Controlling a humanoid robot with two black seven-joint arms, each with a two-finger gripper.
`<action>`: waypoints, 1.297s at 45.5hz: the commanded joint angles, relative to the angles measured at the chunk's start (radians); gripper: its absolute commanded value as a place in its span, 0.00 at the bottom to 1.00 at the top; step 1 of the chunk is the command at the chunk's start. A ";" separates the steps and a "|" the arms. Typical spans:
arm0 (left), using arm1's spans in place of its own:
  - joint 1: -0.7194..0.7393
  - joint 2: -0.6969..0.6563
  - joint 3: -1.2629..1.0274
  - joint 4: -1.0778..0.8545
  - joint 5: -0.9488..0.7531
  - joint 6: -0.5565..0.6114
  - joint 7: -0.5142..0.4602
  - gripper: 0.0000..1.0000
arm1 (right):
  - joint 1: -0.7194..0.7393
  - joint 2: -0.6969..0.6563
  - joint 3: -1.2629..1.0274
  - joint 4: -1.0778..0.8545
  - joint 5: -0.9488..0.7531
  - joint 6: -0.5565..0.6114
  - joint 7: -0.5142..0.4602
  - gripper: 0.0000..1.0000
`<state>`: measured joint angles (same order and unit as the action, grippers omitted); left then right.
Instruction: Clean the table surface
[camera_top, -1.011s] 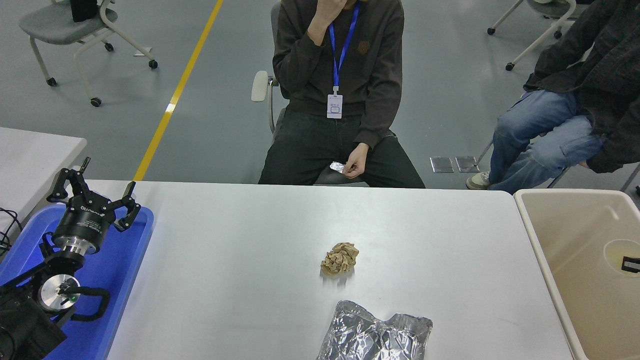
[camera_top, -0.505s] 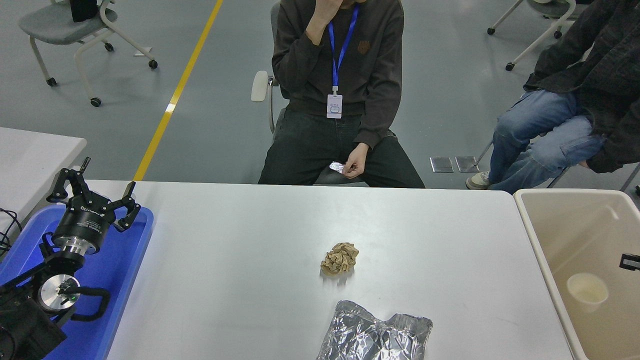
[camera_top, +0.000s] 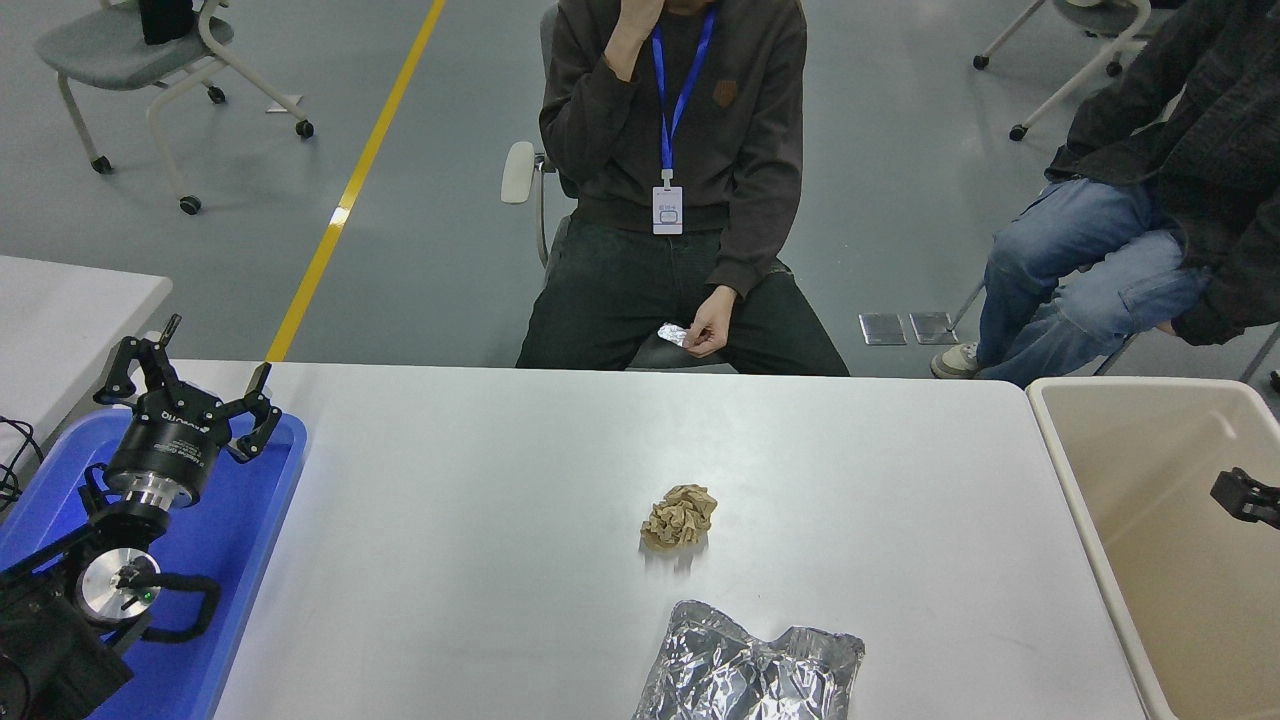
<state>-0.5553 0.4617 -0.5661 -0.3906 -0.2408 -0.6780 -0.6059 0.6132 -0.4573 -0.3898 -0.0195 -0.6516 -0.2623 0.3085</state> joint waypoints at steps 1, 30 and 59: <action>0.000 0.000 0.000 0.001 0.000 0.000 0.000 1.00 | -0.006 -0.006 0.003 -0.008 0.015 0.119 -0.005 0.99; 0.000 0.000 -0.001 -0.001 0.000 0.000 0.000 1.00 | 0.088 0.005 0.017 -0.060 0.228 0.244 -0.002 0.99; 0.000 0.000 0.000 0.001 0.000 0.000 0.000 1.00 | 0.172 0.032 0.476 -0.053 0.523 0.428 -0.005 0.99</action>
<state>-0.5553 0.4617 -0.5661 -0.3903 -0.2408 -0.6780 -0.6059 0.7471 -0.4294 -0.0540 -0.0748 -0.2751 0.0954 0.3049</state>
